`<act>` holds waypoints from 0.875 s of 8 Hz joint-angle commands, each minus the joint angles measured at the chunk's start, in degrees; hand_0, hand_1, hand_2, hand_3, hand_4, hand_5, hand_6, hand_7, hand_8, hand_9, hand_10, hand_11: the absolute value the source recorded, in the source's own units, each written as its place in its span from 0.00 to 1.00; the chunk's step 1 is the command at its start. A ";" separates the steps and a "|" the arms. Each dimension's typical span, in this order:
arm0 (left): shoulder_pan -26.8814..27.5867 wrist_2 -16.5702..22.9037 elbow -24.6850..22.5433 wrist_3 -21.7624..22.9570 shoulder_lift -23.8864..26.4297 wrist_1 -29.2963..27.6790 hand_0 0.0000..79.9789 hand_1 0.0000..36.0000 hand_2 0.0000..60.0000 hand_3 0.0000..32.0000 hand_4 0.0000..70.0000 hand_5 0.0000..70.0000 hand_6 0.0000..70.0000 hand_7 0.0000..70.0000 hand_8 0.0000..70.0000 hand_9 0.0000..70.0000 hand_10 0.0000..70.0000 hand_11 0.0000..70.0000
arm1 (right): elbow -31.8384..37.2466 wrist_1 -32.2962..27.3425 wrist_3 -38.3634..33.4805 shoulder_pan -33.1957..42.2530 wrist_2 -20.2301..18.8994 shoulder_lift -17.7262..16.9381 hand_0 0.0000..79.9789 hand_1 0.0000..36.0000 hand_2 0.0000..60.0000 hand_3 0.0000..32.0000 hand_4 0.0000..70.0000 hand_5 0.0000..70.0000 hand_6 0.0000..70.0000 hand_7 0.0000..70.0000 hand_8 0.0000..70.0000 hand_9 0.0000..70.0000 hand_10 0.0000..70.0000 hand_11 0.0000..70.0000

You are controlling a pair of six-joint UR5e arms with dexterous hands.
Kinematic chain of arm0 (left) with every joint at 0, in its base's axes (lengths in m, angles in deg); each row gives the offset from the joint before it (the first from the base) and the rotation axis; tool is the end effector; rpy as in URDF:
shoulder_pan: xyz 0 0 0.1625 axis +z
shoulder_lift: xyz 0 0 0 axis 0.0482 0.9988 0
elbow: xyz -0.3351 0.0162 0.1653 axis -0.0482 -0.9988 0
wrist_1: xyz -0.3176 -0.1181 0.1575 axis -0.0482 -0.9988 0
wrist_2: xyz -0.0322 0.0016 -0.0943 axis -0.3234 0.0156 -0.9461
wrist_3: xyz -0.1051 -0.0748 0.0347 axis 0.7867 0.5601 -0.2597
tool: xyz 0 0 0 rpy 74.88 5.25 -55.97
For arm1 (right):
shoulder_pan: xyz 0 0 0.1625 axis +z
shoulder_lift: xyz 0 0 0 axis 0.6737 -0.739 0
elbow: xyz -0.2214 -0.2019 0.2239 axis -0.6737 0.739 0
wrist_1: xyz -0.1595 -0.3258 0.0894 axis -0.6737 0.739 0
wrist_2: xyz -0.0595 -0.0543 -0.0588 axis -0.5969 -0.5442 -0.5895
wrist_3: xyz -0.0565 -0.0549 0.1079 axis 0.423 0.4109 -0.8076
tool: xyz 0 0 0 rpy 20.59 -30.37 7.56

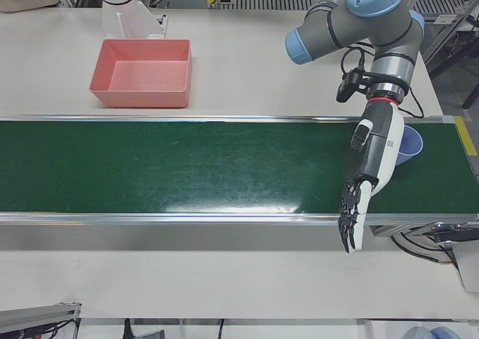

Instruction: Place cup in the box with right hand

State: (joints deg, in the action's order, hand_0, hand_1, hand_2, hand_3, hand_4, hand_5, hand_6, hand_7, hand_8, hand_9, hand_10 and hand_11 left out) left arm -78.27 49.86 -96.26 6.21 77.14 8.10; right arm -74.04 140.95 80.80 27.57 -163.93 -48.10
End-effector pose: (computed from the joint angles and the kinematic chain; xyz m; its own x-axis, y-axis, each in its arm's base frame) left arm -0.0156 -0.5603 0.4956 -0.9263 -0.3765 -0.0150 -0.0129 0.0717 -0.9973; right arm -0.0214 -0.5477 0.5409 -0.9556 0.0246 0.2937 -0.2830 0.2021 -0.9376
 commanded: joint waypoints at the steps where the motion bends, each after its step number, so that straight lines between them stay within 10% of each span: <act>1: 0.00 0.00 0.00 0.00 0.00 -0.03 0.00 0.00 0.00 0.00 0.00 0.00 0.00 0.00 0.00 0.00 0.00 0.00 | -0.01 -0.17 -0.43 0.04 0.03 -0.21 0.29 0.14 0.13 0.01 0.00 0.00 0.00 0.00 0.00 0.00 0.00 0.00; 5: 0.00 0.00 0.00 0.00 0.00 -0.03 0.00 0.00 0.00 0.00 0.00 0.00 0.00 0.00 0.00 0.00 0.00 0.00 | -0.01 -0.17 -0.43 0.04 0.03 -0.30 0.01 0.06 0.22 0.00 0.00 0.00 0.02 0.09 0.00 0.02 0.00 0.00; 7: 0.00 0.00 0.00 0.00 0.00 0.06 0.00 0.00 0.00 0.00 0.00 0.00 0.00 0.00 0.00 0.00 0.00 0.00 | -0.88 0.79 -0.96 -0.23 -0.06 0.05 0.11 0.09 0.19 0.00 0.00 0.00 0.02 0.07 0.00 0.01 0.00 0.00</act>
State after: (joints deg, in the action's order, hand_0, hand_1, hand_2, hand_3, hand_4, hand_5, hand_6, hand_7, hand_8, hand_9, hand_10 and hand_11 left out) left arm -78.28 49.86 -96.25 6.21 77.14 8.12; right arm -74.23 140.91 80.31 27.58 -163.93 -48.32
